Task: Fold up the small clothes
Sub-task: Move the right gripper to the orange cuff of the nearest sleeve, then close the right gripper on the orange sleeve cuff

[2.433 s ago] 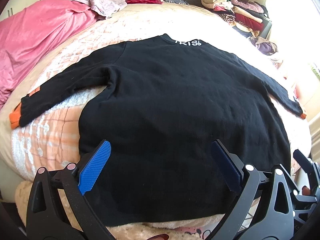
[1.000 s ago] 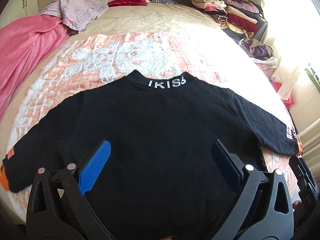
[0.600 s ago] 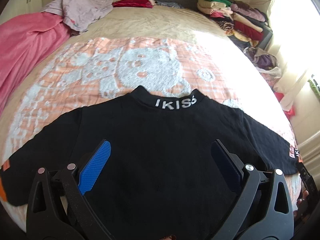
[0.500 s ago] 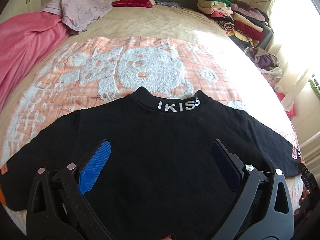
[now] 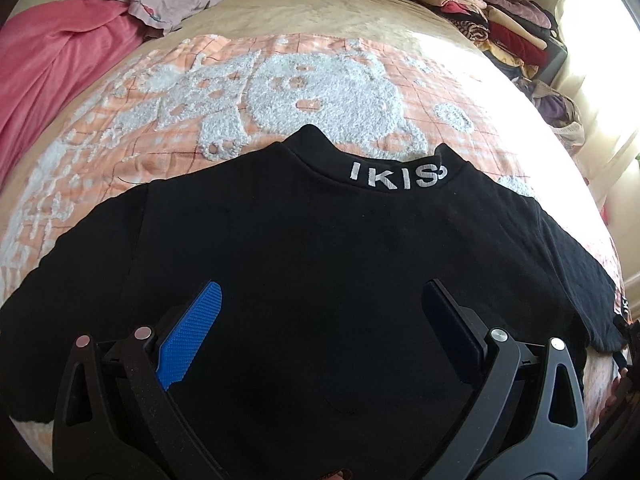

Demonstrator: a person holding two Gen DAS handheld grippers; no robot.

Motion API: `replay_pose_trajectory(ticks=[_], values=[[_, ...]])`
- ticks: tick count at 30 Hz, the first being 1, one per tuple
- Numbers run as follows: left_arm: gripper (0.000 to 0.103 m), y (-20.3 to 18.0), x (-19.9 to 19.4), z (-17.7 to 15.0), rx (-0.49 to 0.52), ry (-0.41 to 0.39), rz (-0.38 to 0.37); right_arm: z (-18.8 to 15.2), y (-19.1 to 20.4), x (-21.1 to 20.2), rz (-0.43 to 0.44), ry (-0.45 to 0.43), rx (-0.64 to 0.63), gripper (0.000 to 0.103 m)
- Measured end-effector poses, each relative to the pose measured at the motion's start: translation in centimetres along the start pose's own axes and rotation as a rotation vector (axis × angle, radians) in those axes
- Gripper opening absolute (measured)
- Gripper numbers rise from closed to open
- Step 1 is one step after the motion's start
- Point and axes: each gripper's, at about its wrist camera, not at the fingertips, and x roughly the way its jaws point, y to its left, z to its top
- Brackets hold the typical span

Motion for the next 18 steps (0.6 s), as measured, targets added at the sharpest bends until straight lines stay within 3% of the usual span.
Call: replay_pose_trajectory(ticks=[6,10,13,18], values=[[0.094,0.9,-0.3,-0.5,-0.023,-0.003,-0.015,1.3,0.0,0.4,0.043,-0.050,0.045,0.097],[0.094,1.2,-0.6,-0.5,-0.032,-0.009,-0.022,1.6,-0.1,0.1,0.063,-0.070,0.050,0.047],[0.094,1.5,-0.6,-0.5,-0.044,-0.009,-0.046,1.5,-0.1,-0.4,0.104,-0.065,0.032,0.025],[0.094,1.9,-0.9,-0.6,-0.047,-0.017,-0.068,1.3,1.9,-3.5,0.184,-0.120,-0.059,0.017]])
